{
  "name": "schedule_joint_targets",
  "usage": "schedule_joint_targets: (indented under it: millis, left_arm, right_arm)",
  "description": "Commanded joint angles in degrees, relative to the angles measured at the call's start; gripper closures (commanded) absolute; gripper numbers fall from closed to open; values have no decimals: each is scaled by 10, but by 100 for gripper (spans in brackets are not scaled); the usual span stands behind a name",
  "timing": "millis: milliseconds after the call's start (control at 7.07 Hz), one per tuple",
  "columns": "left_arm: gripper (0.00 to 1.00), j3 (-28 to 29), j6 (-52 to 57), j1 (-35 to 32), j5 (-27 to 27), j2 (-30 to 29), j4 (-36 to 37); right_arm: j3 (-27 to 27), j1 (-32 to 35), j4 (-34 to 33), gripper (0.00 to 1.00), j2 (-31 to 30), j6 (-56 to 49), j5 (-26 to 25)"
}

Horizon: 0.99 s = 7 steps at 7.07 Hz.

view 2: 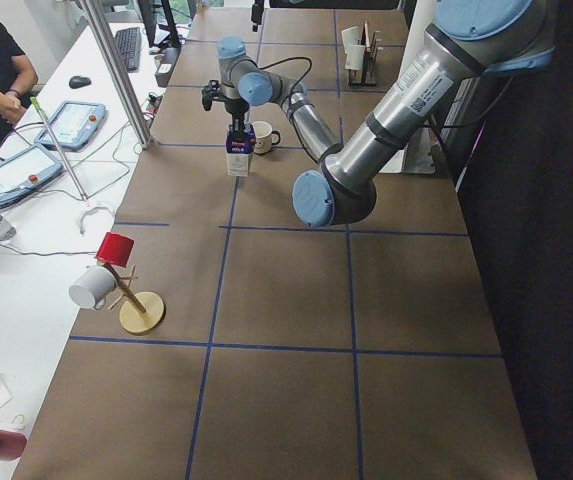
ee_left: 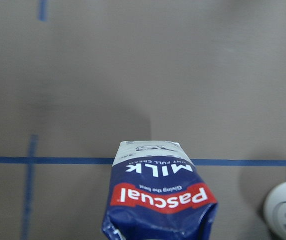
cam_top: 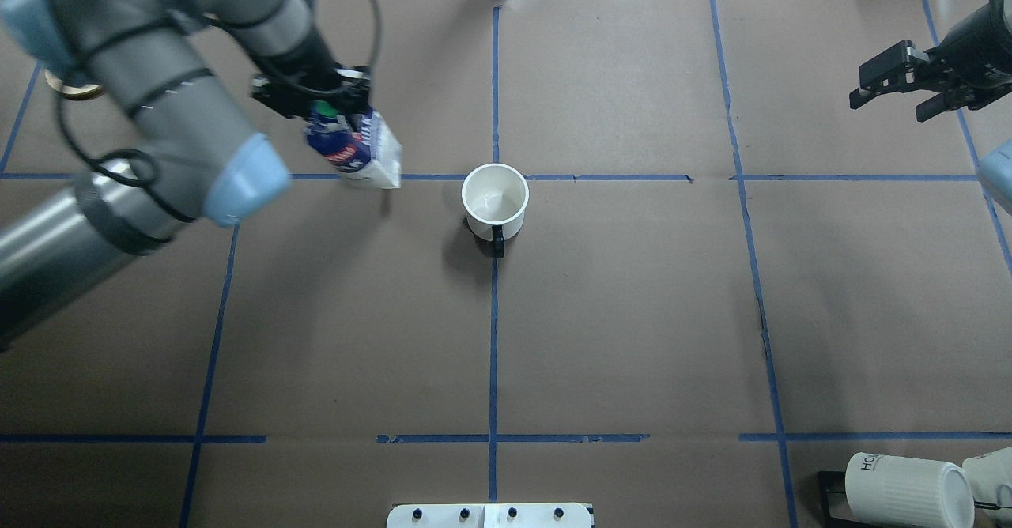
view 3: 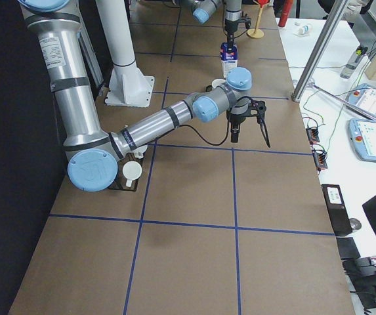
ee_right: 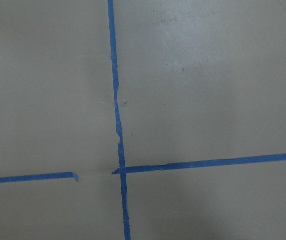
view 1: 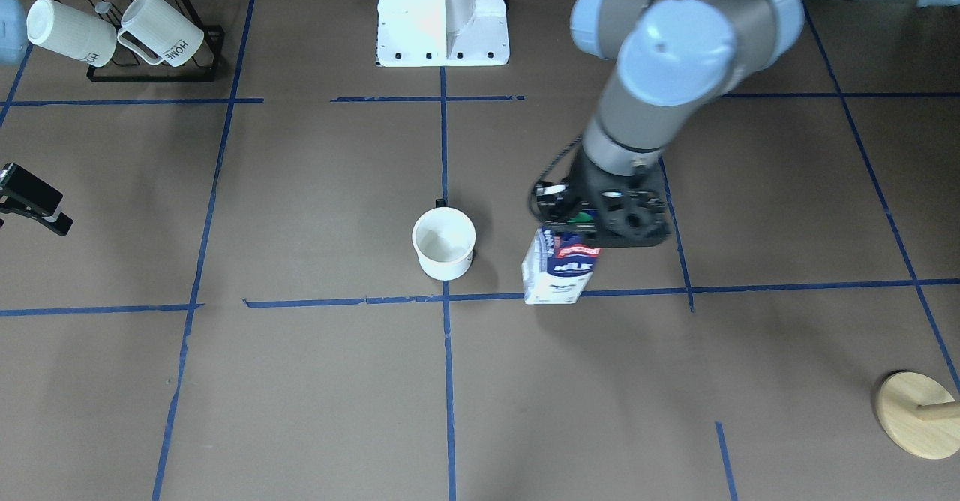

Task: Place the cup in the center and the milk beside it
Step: 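Lower the milk carton beside the mug with the left gripper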

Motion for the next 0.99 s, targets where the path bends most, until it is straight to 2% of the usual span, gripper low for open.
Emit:
schedule_joint_targets:
  millis: [0,142,283,425,566,849]
  left_arm:
    - [92,18,-60,47,29,-45,0]
    - [87,19,-71,66,54,-49,0]
    - [70,20,-71,67,55,-49,0]
    - [22,20,-69,67,56,-48,0]
    - [0,19,-69,67,57,-48,0]
    - [0,11,-69,65,58,-46,0]
  right_arm:
    - [-1,0,3,0,-3,-1,1]
    - [-2,0,3,0,-4,-1,1]
    - [-2,0,3,0,-4,-1,0]
    - [-2,0,4,0,-4,-1,0]
    - [-2,0,3,0,-4,-1,0]
    - [-3,0,2,0,-4,-1,-4]
